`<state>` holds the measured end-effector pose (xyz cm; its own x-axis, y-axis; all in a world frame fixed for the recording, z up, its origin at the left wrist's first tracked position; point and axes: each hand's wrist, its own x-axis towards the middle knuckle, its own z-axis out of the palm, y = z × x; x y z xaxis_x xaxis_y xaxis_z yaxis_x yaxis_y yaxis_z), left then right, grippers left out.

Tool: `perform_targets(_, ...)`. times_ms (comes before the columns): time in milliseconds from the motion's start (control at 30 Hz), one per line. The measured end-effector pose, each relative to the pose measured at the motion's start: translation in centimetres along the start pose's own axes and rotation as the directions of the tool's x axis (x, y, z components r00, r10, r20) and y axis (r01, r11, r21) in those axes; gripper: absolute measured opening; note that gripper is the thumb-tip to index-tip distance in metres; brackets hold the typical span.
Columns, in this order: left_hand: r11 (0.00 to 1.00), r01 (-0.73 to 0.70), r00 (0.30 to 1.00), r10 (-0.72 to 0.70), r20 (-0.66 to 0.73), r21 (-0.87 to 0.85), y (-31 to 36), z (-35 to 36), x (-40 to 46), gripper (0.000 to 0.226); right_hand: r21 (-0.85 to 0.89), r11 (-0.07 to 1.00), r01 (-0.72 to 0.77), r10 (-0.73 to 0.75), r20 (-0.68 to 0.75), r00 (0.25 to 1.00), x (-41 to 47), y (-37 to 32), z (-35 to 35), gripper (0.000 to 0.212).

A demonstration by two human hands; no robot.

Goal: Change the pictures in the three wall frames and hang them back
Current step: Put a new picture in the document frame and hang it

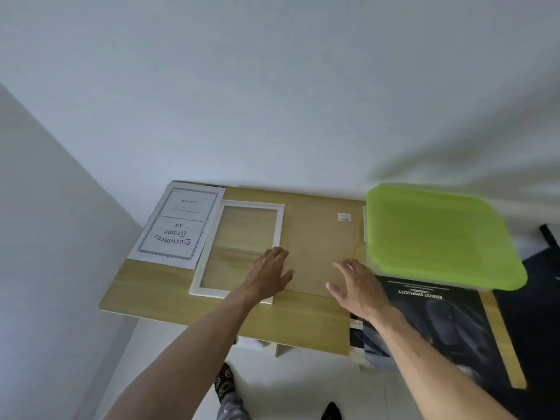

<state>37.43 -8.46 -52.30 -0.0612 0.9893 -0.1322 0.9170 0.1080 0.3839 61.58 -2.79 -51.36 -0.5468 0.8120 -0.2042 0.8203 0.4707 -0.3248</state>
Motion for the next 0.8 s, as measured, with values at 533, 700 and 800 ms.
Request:
perform_targets(533,0.967,0.248,0.966,-0.251,0.06,0.055,-28.1,-9.8,-3.5,0.069,-0.023,0.973,0.23,-0.227,0.086,0.97,14.8,-27.0,5.5,0.056)
perform_targets(700,0.981,0.166,0.971,-0.18,0.158,0.1,-32.4,-9.7,-4.5,0.077,-0.076,0.955,0.287,-0.273,0.156,0.949,16.6,-31.7,8.1,0.059)
perform_targets(800,0.986,0.15,0.966,-0.163,0.2,0.075,-33.9,-8.8,-5.2,0.075,-0.116,0.945,0.306,-0.283,0.183,0.942,17.3,-33.1,9.6,0.06)
